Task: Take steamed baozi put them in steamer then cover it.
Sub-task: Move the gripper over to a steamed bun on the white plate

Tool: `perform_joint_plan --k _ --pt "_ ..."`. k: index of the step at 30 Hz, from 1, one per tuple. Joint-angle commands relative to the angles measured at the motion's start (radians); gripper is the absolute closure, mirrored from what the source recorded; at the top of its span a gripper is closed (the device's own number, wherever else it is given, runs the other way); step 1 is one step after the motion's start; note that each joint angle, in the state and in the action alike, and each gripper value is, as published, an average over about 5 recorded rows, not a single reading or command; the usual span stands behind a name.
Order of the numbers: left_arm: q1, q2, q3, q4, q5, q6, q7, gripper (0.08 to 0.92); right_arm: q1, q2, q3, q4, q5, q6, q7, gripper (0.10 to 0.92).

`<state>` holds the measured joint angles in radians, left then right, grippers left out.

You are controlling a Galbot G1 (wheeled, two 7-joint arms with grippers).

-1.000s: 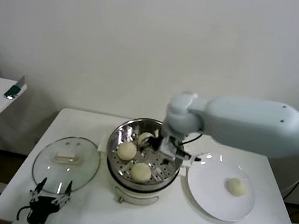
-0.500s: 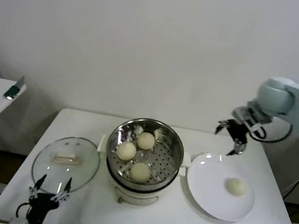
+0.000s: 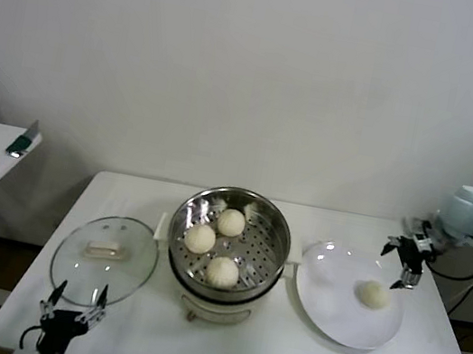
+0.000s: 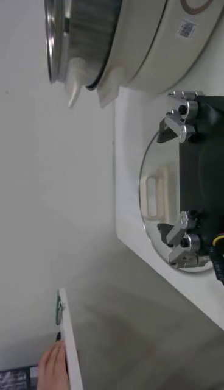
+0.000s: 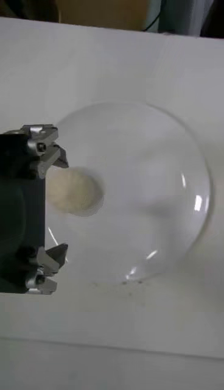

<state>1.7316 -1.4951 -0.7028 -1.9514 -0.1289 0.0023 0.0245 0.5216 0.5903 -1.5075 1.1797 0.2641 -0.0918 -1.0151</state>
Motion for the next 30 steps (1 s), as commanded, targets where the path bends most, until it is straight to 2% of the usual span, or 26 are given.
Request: perform_joint_plan --k 1,21,30 --pt "0.004 -0.003 0.0 0.001 0.003 -0.003 -0.001 0.177 -0.301 0.03 0.238 -0.152 -0.097 -0.026 0.029 0.203" --pt "0.009 0.003 0.001 0.001 0.004 -0.003 -0.003 0.177 -0.354 0.091 0.285 -0.174 -0.133 -0.053 0.051 0.205" --pt "0.008 0.002 0.0 0.001 0.004 -0.003 -0.004 0.177 -0.29 0.07 0.251 -0.118 -0.108 -0.076 0.05 0.344"
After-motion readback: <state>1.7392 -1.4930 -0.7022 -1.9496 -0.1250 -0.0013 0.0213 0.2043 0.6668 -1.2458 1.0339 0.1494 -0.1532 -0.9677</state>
